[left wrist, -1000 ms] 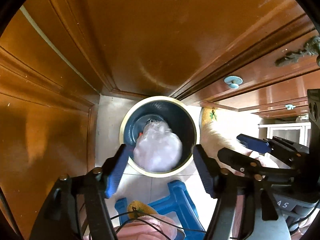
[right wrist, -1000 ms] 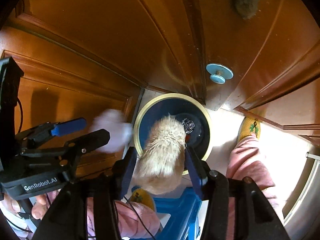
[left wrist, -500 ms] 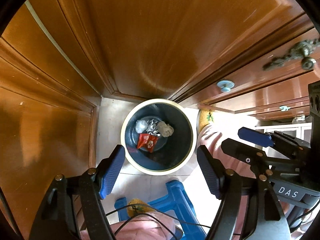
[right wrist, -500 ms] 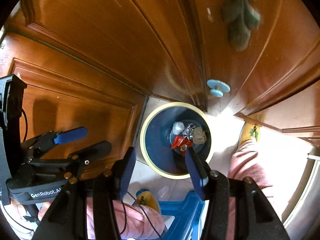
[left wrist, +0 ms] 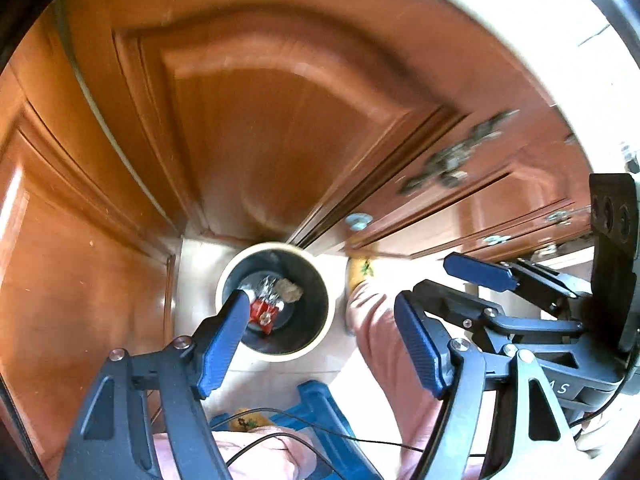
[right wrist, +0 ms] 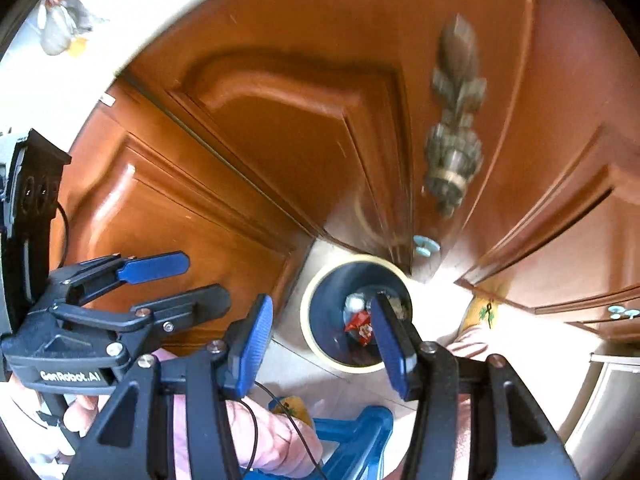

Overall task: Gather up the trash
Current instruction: 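Raise both tools back toward the remaining trash on the counter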

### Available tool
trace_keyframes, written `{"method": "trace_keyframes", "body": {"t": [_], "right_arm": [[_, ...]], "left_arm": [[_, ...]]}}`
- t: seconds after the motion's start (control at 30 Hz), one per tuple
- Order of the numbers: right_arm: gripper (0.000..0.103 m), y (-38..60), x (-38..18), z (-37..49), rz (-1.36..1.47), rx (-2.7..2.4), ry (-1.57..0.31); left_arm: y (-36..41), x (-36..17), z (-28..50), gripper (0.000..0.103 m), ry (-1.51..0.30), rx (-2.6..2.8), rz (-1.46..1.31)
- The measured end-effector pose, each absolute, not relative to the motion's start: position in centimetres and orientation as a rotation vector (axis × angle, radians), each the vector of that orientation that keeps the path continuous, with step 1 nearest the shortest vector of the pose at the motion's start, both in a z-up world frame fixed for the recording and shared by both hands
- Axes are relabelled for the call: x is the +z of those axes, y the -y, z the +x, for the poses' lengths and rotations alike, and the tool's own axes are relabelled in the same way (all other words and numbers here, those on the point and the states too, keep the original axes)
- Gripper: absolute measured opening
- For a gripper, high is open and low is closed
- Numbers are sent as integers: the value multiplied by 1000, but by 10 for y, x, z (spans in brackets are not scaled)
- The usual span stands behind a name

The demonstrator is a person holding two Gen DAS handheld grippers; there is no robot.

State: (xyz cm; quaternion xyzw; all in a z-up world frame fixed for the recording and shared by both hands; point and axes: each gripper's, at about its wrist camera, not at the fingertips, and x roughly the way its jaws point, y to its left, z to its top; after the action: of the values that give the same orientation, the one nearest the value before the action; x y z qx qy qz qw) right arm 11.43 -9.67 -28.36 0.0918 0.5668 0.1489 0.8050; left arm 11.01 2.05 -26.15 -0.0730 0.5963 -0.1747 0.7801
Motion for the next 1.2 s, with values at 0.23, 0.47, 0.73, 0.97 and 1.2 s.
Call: {"method": "trace_keyframes", "body": {"t": [0.23,0.47,0.73,0.97,1.2], "right_arm": [[52,118,-215,98,194,337,-1067],[57,131,-145,88,186,335,-922],[67,151,-71,94,119,281,-734],[67,185,-28,127,129,218,-675],[67,207,-17,169,69,129,-673]], "left_arm": [[-1,-186,102,73,-1165,-416,-130],[20,-108,107,78,-1014,-446,-97],[45,-29,125,83,-841,-454,-53],[57,13,153,85,-742,-462,-54],[53,35,177,94,-677,-419,-71]]}}
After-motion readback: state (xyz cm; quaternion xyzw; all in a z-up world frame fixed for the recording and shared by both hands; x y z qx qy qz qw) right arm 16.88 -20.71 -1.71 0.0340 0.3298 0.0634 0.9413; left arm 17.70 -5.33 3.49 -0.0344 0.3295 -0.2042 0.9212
